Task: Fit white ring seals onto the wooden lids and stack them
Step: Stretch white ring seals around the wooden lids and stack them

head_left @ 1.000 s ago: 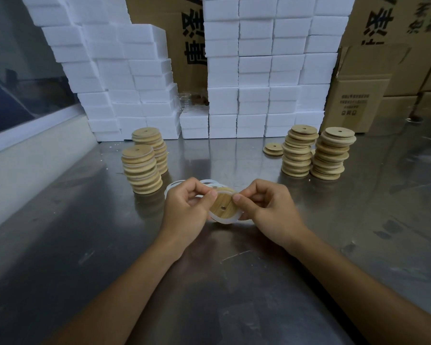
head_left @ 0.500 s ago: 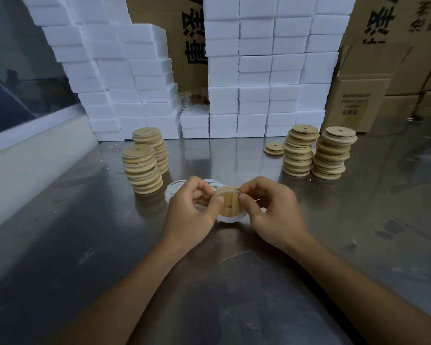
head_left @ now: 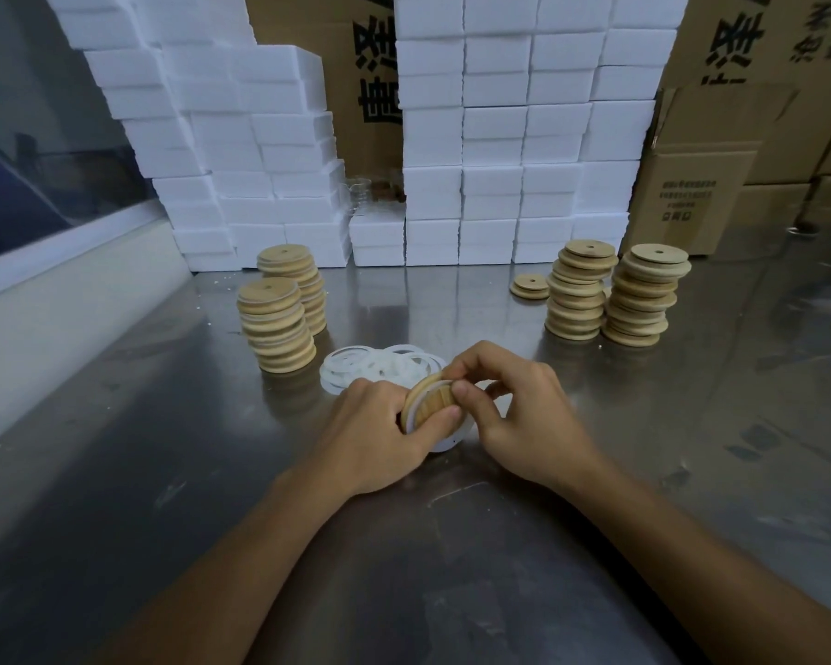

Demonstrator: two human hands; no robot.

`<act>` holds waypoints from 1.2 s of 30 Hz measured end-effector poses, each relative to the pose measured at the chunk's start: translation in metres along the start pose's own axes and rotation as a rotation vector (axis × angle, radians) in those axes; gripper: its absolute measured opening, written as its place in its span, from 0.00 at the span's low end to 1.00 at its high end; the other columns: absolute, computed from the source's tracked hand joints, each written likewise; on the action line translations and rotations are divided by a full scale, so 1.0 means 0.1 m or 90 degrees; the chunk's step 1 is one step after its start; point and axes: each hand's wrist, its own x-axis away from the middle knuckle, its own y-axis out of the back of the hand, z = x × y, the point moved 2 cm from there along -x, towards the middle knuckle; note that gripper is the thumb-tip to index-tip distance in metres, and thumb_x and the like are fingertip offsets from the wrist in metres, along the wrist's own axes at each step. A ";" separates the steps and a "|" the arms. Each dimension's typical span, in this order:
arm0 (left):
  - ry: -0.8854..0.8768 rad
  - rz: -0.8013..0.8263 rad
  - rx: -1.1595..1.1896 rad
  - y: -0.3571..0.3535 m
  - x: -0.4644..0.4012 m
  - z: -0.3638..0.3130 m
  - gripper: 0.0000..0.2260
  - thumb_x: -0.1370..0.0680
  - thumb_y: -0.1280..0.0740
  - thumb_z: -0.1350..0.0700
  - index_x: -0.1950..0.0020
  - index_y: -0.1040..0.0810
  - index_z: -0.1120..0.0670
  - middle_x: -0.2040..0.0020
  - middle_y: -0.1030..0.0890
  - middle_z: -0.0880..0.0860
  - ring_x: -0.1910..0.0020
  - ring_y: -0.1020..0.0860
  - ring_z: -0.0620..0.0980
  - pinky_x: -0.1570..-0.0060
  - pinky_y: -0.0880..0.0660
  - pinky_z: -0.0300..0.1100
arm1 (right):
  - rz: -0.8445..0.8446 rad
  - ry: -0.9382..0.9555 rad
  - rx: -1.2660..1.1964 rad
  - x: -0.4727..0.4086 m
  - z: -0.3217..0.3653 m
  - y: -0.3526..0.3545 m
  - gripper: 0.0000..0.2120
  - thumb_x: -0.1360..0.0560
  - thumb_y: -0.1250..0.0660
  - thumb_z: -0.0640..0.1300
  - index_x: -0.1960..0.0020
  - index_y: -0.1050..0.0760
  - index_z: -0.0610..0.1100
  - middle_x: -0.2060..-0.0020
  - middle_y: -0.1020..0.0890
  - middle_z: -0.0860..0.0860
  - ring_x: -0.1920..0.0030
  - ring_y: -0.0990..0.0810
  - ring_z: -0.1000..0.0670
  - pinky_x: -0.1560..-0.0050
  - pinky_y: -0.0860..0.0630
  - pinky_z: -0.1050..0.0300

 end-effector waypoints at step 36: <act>0.081 -0.134 0.203 -0.14 -0.02 -0.13 0.26 0.27 0.35 0.35 0.70 0.22 0.56 0.74 0.22 0.53 0.72 0.23 0.52 0.68 0.25 0.55 | -0.051 -0.412 -0.625 0.00 -0.07 -0.08 0.12 0.20 0.36 0.42 0.48 0.22 0.33 0.60 0.17 0.44 0.60 0.20 0.50 0.62 0.21 0.62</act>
